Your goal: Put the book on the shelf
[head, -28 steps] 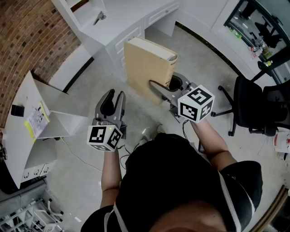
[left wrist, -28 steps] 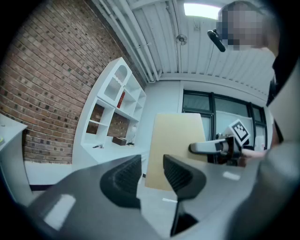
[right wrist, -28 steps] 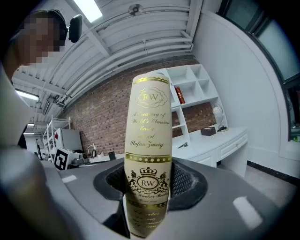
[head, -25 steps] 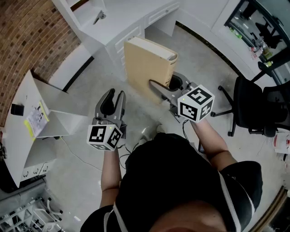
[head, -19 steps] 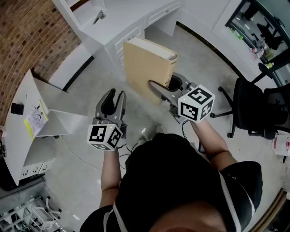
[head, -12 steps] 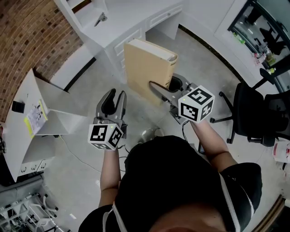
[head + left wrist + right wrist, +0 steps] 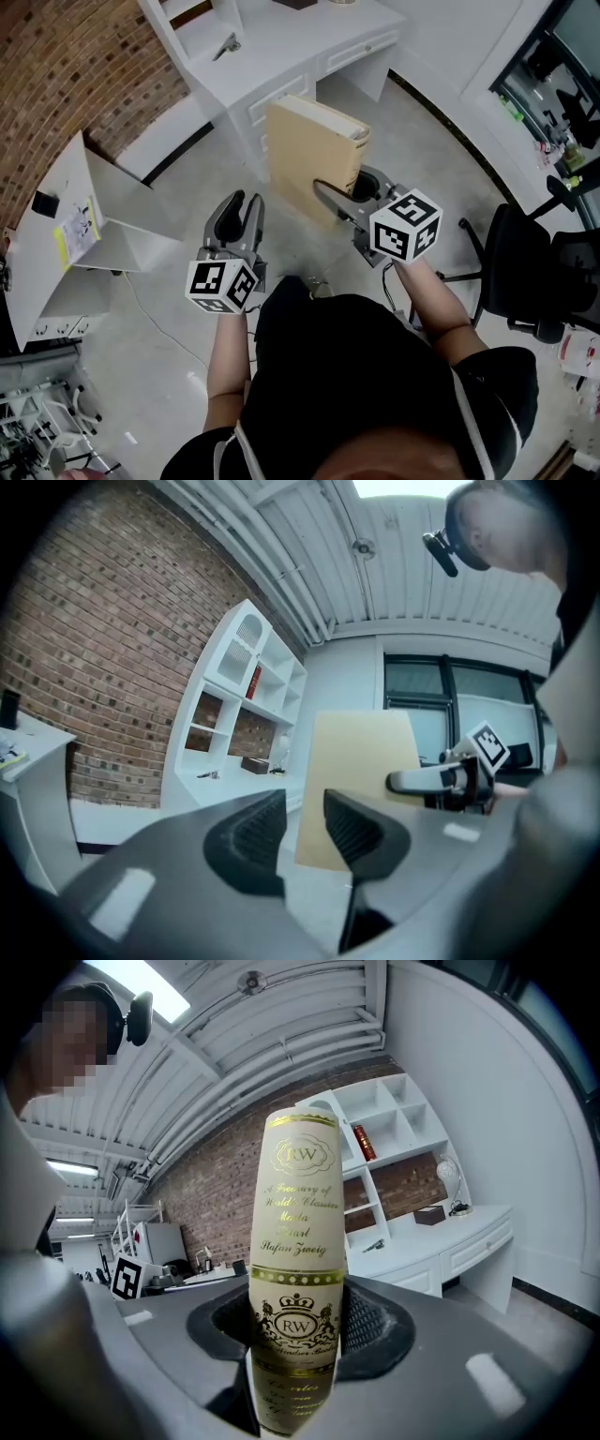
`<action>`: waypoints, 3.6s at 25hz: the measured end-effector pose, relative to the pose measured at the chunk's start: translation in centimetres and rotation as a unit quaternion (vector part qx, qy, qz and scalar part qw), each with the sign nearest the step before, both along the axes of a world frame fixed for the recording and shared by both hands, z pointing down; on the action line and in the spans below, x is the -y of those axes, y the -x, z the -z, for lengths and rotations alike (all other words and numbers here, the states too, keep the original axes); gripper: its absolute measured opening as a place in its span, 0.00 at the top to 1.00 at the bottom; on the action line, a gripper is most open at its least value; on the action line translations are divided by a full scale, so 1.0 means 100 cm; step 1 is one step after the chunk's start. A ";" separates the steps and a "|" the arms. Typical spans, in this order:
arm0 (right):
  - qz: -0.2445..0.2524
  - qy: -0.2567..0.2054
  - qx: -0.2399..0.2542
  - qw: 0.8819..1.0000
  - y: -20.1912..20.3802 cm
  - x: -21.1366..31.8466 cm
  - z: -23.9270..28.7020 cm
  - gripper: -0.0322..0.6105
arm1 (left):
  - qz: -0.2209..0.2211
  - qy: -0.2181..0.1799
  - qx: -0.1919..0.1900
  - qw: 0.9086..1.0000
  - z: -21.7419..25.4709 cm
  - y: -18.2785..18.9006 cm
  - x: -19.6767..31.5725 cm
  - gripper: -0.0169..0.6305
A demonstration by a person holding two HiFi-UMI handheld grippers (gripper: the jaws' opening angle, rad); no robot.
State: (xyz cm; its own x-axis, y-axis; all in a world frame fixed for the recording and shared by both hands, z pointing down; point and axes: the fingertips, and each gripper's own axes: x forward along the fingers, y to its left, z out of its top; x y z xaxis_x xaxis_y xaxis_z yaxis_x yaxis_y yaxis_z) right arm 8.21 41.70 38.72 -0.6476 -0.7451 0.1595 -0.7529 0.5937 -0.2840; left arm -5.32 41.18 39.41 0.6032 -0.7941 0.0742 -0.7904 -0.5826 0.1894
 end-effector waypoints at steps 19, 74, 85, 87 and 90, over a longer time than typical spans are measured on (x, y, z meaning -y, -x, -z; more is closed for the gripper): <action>-0.006 -0.006 -0.010 1.000 -0.001 0.073 -0.001 0.62 | 0.007 -0.002 0.029 1.000 -0.001 0.001 0.084 0.82; 0.080 -0.017 -0.017 0.997 0.007 0.394 0.009 0.62 | 0.041 0.009 0.045 0.998 0.008 -0.017 0.370 0.82; 0.102 -0.015 -0.006 0.995 0.001 0.419 0.005 0.62 | 0.073 0.019 0.045 0.996 0.000 -0.018 0.392 0.82; 0.100 -0.013 -0.005 0.995 0.003 0.427 0.004 0.62 | 0.075 0.017 0.043 0.996 0.001 -0.015 0.399 0.82; 0.096 -0.005 -0.003 0.995 0.009 0.438 0.001 0.62 | 0.067 0.021 0.047 0.996 -0.002 -0.011 0.411 0.82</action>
